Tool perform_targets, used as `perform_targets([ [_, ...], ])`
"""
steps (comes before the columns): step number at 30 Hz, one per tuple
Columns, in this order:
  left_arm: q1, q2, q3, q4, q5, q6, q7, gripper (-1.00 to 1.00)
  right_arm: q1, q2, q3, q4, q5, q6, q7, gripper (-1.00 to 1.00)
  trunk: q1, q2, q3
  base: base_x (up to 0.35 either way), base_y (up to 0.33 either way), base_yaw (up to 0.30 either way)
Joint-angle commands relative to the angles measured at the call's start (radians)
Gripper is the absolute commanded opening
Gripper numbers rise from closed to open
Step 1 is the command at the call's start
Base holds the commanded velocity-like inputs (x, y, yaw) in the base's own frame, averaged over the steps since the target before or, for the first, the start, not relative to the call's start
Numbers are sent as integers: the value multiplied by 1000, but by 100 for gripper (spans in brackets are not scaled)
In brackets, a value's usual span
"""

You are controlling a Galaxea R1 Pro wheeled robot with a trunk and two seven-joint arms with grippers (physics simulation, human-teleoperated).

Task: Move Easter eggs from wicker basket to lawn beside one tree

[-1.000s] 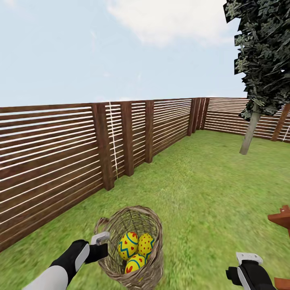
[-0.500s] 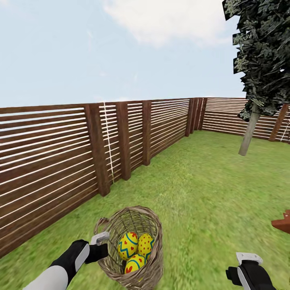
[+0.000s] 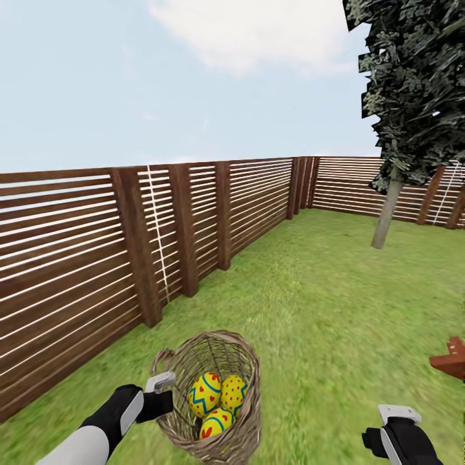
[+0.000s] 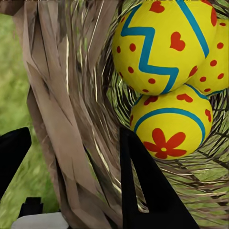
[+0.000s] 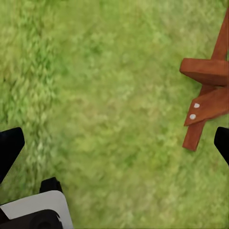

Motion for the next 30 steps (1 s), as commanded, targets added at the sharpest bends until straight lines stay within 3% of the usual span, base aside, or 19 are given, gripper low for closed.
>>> perform_targets([
  [1,0,0,7,-2,17,8,-1,-100,0,0,1,0,-3,4,-4,100,1,-1,0,330,0,-239],
  [11,0,0,8,-2,17,8,-1,-100,0,0,1,0,-3,4,-4,100,1,-1,-2,330,0,-258],
  [22,0,0,8,-2,17,8,-1,-100,0,0,1,0,-3,4,-3,100,1,-1,-2,330,0,-29],
  [30,0,0,7,-2,17,8,-1,-100,-1,0,15,27,-3,4,-4,100,1,-1,-2,330,0,-245],
])
